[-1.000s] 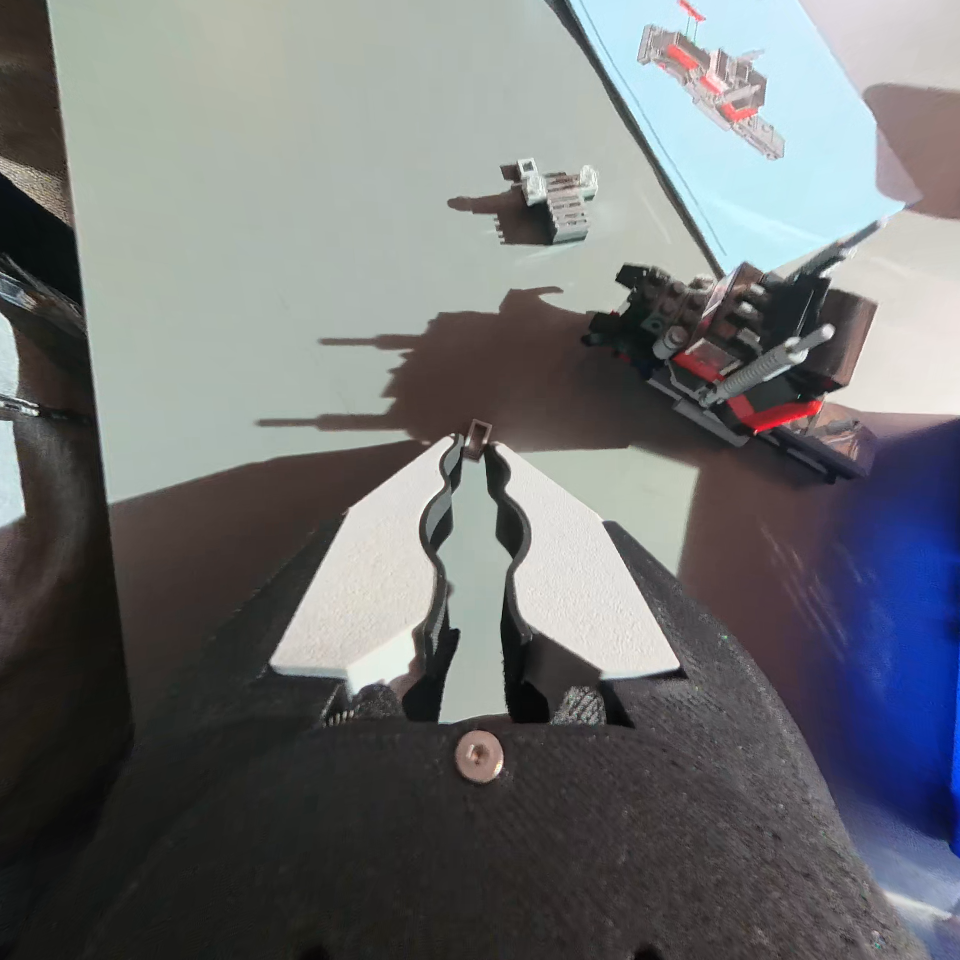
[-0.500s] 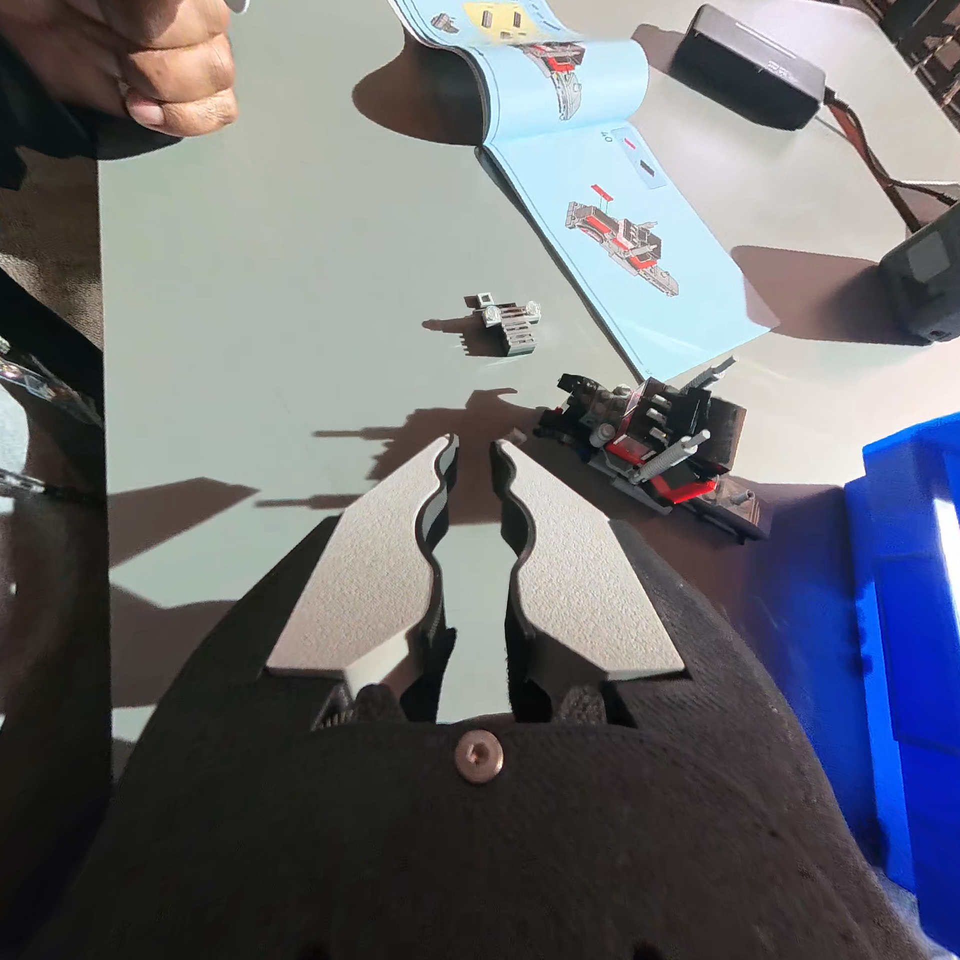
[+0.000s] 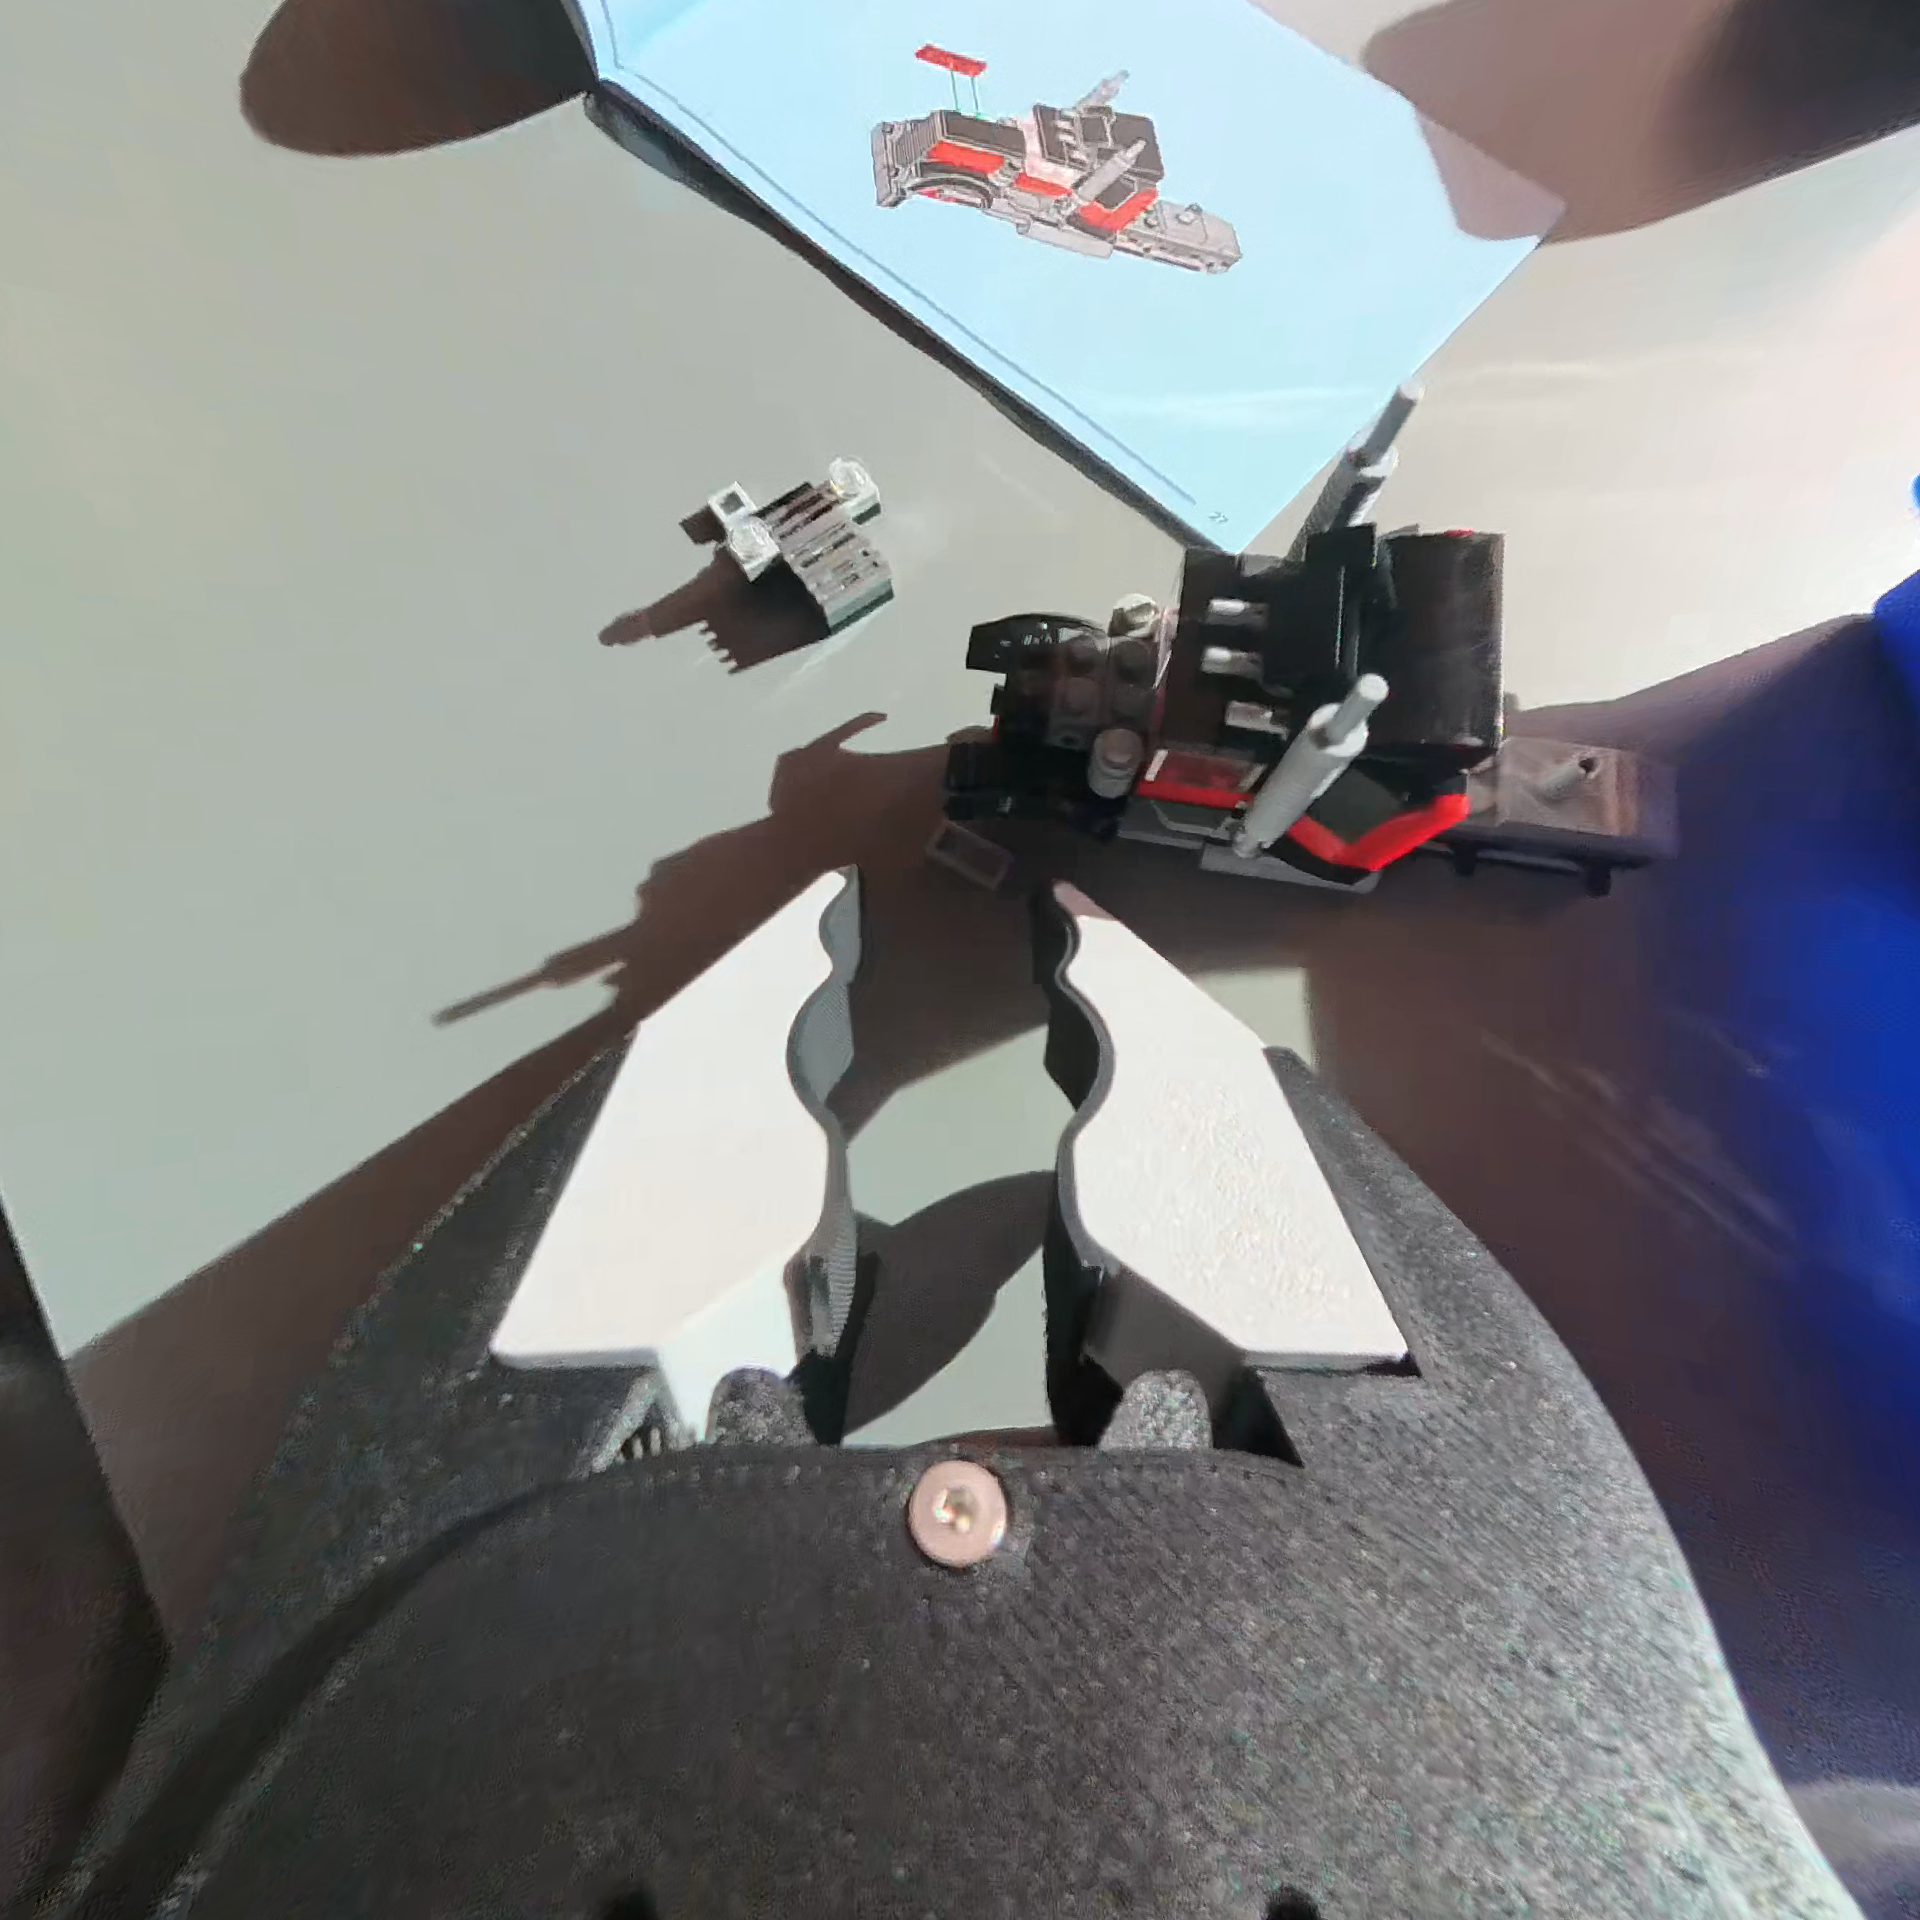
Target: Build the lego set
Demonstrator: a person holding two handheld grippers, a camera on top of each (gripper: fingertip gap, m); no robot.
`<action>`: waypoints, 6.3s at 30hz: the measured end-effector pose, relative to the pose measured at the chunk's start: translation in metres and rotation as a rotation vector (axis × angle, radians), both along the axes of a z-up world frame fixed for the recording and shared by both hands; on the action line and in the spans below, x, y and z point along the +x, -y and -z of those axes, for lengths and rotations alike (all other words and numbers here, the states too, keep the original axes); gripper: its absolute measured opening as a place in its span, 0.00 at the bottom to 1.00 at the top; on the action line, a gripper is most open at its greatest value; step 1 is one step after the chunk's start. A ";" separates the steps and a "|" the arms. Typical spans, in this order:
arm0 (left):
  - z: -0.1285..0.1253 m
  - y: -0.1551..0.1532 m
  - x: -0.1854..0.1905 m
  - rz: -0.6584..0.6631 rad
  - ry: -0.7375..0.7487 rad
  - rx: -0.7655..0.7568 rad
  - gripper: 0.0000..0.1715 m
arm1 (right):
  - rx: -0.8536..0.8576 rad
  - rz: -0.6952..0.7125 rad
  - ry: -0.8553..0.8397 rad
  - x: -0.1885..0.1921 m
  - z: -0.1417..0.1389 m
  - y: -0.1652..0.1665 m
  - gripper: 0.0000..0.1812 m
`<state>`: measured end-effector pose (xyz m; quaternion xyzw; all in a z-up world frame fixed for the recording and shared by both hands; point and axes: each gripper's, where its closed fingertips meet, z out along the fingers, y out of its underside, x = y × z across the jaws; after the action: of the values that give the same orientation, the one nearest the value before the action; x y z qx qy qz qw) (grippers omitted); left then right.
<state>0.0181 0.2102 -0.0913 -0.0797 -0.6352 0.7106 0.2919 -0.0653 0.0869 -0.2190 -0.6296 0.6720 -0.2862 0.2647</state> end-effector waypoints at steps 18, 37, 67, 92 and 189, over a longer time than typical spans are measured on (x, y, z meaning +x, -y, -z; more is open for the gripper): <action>-0.002 -0.002 0.003 0.008 -0.026 -0.008 0.05 | -0.237 -0.021 0.118 -0.009 -0.039 0.001 0.10; 0.000 0.000 0.001 0.009 -0.017 0.005 0.05 | -0.076 -0.042 0.097 -0.046 -0.027 -0.004 0.14; -0.002 -0.002 0.001 0.019 -0.026 -0.005 0.05 | -0.081 -0.129 0.115 -0.026 -0.036 -0.017 0.09; -0.003 -0.005 -0.004 0.037 -0.008 -0.020 0.05 | -0.088 -0.384 0.010 0.009 -0.007 -0.085 0.05; -0.005 -0.011 -0.027 0.102 0.133 -0.114 0.05 | -1.302 -0.889 0.785 0.078 -0.132 -0.140 0.05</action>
<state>-0.0089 0.2208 -0.0864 -0.1755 -0.6067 0.7231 0.2797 0.0122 0.2265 -0.0874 -0.7150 -0.0714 -0.6787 0.1521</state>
